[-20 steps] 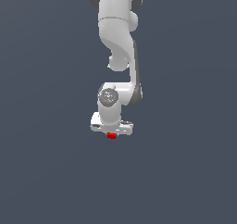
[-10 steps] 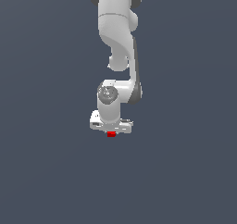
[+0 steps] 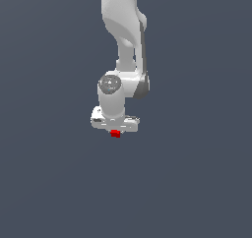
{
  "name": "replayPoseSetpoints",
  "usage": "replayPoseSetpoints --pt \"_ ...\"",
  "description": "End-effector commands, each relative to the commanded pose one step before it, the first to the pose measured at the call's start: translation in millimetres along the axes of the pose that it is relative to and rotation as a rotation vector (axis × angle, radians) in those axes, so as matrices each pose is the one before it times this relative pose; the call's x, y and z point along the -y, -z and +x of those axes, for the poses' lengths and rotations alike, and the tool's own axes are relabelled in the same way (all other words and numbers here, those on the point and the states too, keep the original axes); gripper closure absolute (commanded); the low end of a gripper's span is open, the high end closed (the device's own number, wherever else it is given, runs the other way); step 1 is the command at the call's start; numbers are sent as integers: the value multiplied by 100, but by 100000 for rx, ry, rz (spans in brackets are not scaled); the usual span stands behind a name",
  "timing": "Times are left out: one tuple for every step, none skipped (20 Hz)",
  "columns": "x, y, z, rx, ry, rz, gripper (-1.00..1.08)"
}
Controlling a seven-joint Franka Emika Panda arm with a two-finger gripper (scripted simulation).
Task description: Pick up the red cube and move it to a goal position.
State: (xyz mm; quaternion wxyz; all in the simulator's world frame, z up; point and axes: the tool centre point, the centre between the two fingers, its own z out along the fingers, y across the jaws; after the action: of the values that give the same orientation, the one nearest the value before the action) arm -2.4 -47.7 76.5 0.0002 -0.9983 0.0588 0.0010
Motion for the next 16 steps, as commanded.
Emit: replayPoseSetpoints --pt "-563 1928 -753 -154 -22 14 108" --pt "-249 846 -351 0 0 0 108" --pt "-253 859 -354 0 0 0 108" --pt "-268 873 -356 -9 -13 46 108" --pt "-257 874 -356 0 0 0 108" --pt "-259 882 -357 0 0 0 108" --pt "-261 891 -358 0 0 0 108" --pt "-264 901 -359 0 0 0 108" --pt "-267 912 -360 0 0 0 108" --pt "-266 911 -356 0 0 0 108" --pt "-257 878 -340 0 0 0 108" --pt "-262 849 -325 -13 -12 46 108" --pt "-236 805 -305 0 0 0 108" --pt "-225 768 -288 0 0 0 108" --pt "-214 729 -270 0 0 0 108" --pt "-203 690 -252 0 0 0 108"
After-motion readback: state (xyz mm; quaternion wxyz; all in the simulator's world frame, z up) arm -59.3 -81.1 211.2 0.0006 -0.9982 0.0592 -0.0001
